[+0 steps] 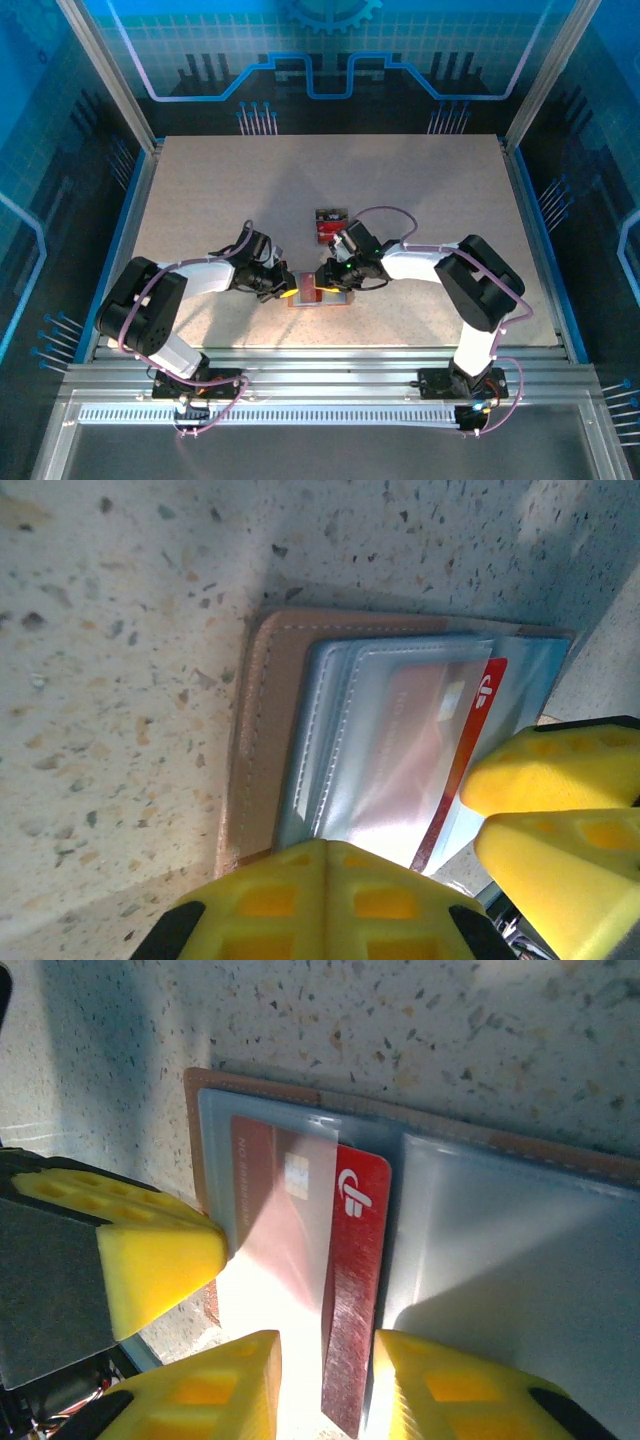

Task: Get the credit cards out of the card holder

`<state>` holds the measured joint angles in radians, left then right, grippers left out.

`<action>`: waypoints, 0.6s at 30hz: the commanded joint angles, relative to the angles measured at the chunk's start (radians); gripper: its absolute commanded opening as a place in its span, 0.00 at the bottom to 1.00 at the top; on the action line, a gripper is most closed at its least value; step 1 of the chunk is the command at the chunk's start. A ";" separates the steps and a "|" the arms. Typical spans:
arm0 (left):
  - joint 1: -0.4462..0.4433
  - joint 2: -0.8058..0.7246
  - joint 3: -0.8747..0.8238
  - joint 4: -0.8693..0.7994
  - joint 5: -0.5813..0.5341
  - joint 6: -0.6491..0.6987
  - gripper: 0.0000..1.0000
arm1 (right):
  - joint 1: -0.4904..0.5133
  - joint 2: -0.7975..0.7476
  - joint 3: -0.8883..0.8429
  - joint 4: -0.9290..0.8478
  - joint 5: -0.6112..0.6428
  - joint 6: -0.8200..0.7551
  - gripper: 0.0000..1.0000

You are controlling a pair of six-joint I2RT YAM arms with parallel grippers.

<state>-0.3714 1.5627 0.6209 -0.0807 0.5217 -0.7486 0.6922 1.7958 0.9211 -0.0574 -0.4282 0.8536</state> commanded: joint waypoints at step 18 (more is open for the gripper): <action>-0.007 0.017 0.008 -0.047 -0.005 0.034 0.00 | -0.019 0.032 -0.036 0.102 -0.071 0.045 0.23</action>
<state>-0.3714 1.5627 0.6209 -0.0811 0.5220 -0.7483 0.6853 1.8164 0.8974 0.0227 -0.4747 0.8906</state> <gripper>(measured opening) 0.040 0.235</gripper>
